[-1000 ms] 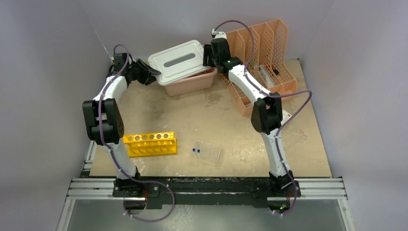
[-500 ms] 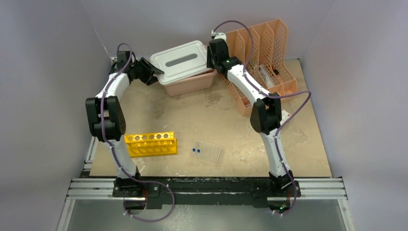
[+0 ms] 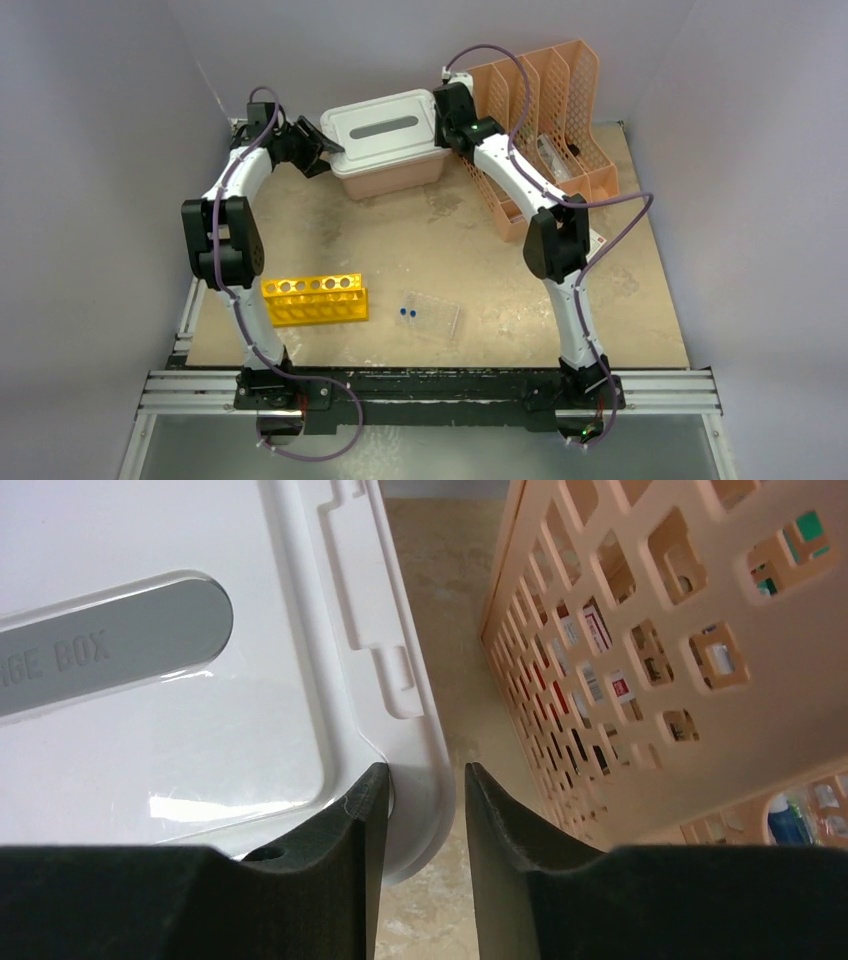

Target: Organize the chemistry lab equipment

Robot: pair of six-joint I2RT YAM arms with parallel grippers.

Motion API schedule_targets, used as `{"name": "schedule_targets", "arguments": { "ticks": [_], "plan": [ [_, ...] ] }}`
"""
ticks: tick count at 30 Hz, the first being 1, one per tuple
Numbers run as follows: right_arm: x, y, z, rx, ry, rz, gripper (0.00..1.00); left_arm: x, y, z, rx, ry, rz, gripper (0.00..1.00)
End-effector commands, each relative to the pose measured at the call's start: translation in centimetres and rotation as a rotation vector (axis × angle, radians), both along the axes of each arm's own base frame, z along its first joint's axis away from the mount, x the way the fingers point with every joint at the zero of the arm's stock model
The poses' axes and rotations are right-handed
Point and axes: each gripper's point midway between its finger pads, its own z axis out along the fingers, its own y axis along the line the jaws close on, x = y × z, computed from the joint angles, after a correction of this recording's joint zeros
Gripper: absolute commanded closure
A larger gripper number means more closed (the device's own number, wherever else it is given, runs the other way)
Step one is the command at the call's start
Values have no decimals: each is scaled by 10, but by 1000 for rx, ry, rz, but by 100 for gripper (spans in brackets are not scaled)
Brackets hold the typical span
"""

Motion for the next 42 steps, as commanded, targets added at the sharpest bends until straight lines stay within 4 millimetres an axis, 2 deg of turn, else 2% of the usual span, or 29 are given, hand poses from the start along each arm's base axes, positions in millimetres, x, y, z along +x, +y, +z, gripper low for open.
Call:
{"name": "schedule_targets", "arguments": {
  "ticks": [1, 10, 15, 17, 21, 26, 32, 35, 39, 42],
  "plan": [
    [-16, -36, 4, -72, 39, -94, 66, 8, 12, -12, 67, 28, 23, 46],
    [-23, -37, -17, -73, 81, -98, 66, 11, 17, -23, 102, 53, 25, 46],
    [-21, -26, -37, -53, 132, -48, 65, 11, 33, -29, 188, 75, 70, 47],
    [-23, -19, -41, -25, 153, -12, 65, 11, 38, -32, 219, 81, 88, 52],
    [-30, -2, -37, 45, 178, 73, 70, 7, 44, -31, 253, 85, 104, 61],
    [-50, 8, -34, 97, 223, 145, 76, -5, 54, -21, 302, 81, 124, 63],
    [-72, 17, -25, 162, 245, 199, 79, -21, 70, -7, 354, 80, 163, 61],
    [-78, 16, -17, 179, 254, 190, 75, -20, 81, 3, 385, 61, 186, 57],
    [-56, 5, 19, 149, 152, 138, 61, -7, 79, 27, 378, -16, 159, 50],
    [-46, 2, 56, 162, 64, 139, 53, 0, 79, 51, 387, -77, 149, 48]
  ]
}}
